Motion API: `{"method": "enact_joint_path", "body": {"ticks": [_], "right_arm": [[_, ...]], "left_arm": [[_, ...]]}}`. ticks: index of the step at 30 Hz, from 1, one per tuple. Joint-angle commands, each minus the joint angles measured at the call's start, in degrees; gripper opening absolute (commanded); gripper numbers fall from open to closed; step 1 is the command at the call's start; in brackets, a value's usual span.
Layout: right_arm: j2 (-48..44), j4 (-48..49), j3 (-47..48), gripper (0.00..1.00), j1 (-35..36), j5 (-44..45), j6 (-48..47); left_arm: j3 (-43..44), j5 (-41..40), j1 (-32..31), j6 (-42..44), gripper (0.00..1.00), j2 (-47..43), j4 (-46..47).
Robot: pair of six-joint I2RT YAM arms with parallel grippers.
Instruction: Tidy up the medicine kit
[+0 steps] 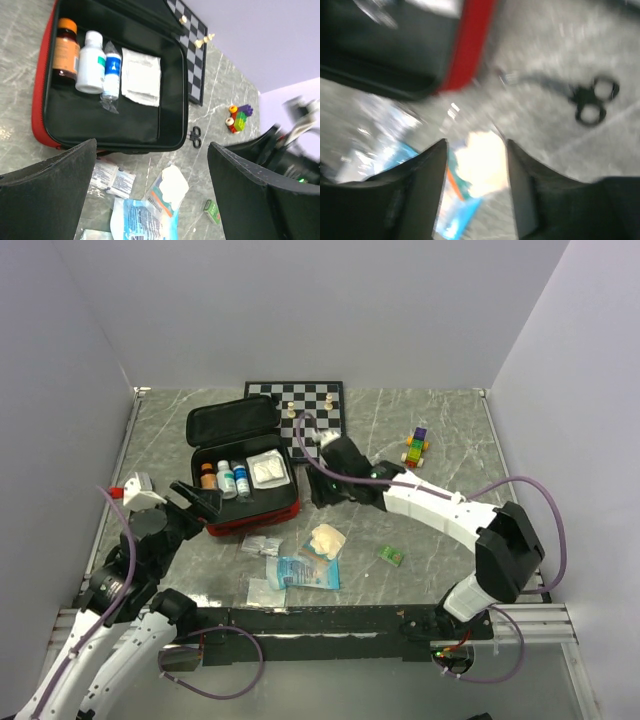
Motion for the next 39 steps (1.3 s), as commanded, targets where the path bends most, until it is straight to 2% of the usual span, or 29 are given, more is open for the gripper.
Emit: {"method": "enact_joint_path", "body": {"ticks": [1, 5, 10, 16, 22, 26, 29, 32, 35, 39], "right_arm": [[-3.1, 2.5, -10.7, 0.53, -0.1, 2.5, 1.6], [-5.1, 5.5, -17.2, 0.53, 0.7, 1.2, 3.0], [-3.7, 6.9, -17.8, 0.61, 1.9, 1.1, 2.8], [-0.2, 5.8, -17.5, 0.59, 2.0, 2.0, 3.1], [-4.6, 9.3, -19.7, 0.59, 5.1, 1.9, 2.6], [-3.4, 8.0, -15.1, 0.6, 9.9, 2.9, 1.3], [-1.3, 7.7, -12.9, 0.6, 12.0, 3.2, 1.3], [-0.1, 9.1, -12.4, 0.6, 13.3, 3.2, 1.4], [1.9, 11.6, -10.9, 0.62, 14.2, 2.5, 1.6], [7.0, 13.3, -6.0, 0.65, 15.9, 0.9, 1.8]], "left_arm": [[-1.9, 3.6, 0.0, -1.1, 0.96, 1.9, 4.7], [-2.4, 5.1, -0.1, -1.2, 0.96, 3.8, 5.8], [-2.7, 6.8, -0.1, -1.7, 0.96, 5.6, 7.5], [-2.9, 6.9, -0.1, -2.2, 0.96, 5.3, 6.8], [-4.1, 6.7, -0.1, -2.1, 0.96, 4.7, 6.1], [-4.7, 9.8, -0.1, -1.9, 0.98, 10.2, 6.1], [-4.2, 15.2, -0.2, 0.5, 0.99, 16.0, 6.8], [-3.4, 17.5, -0.3, 1.8, 0.96, 20.5, 4.7], [-3.4, 15.5, -1.5, 0.0, 0.95, 18.1, 4.0], [-4.1, 12.0, -1.5, -3.6, 0.96, 9.9, 4.0]]}}
